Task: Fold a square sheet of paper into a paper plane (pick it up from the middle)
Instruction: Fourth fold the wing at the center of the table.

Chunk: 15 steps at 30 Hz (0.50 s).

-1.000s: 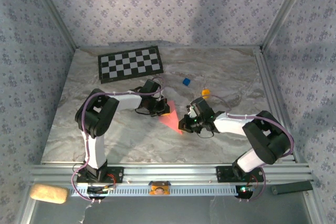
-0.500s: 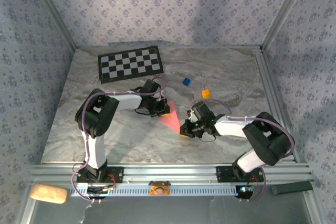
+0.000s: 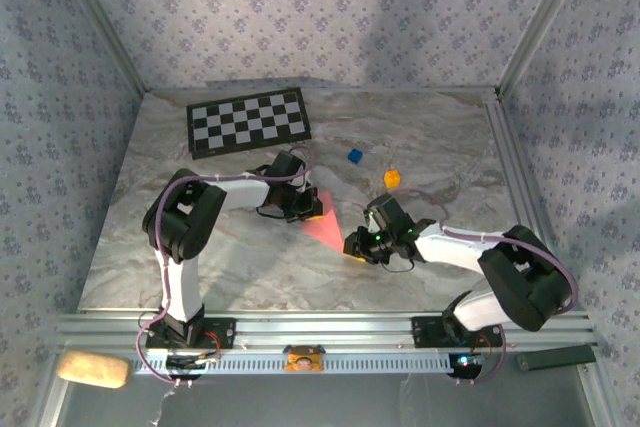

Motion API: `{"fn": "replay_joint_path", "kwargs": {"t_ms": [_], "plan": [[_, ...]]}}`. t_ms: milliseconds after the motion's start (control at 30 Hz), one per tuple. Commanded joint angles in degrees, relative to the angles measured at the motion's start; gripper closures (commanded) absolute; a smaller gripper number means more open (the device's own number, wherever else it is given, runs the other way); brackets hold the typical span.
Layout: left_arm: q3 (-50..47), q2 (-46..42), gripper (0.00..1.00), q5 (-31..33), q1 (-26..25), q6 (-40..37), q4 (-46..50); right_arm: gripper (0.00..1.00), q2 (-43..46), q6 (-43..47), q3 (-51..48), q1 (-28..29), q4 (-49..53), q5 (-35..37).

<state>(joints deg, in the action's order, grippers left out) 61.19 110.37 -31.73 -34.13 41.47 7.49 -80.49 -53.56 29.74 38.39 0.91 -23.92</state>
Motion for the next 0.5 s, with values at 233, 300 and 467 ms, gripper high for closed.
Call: {"fn": "replay_joint_path", "kwargs": {"t_ms": [233, 300, 467], "plan": [[0.2, 0.3, 1.0, -0.7, 0.3, 0.8, 1.3, 0.71, -1.9, -4.7, -0.5, -0.1, -2.4, -1.4], [0.1, 0.2, 1.0, -0.6, 0.4, 0.9, 1.3, 0.71, -2.2, -5.0, -0.5, -0.1, -2.2, -1.2], [0.2, 0.1, 1.0, -0.7, 0.4, 0.9, 1.4, 0.72, -2.4, -5.6, -0.7, -0.2, -2.2, -1.0]]}}
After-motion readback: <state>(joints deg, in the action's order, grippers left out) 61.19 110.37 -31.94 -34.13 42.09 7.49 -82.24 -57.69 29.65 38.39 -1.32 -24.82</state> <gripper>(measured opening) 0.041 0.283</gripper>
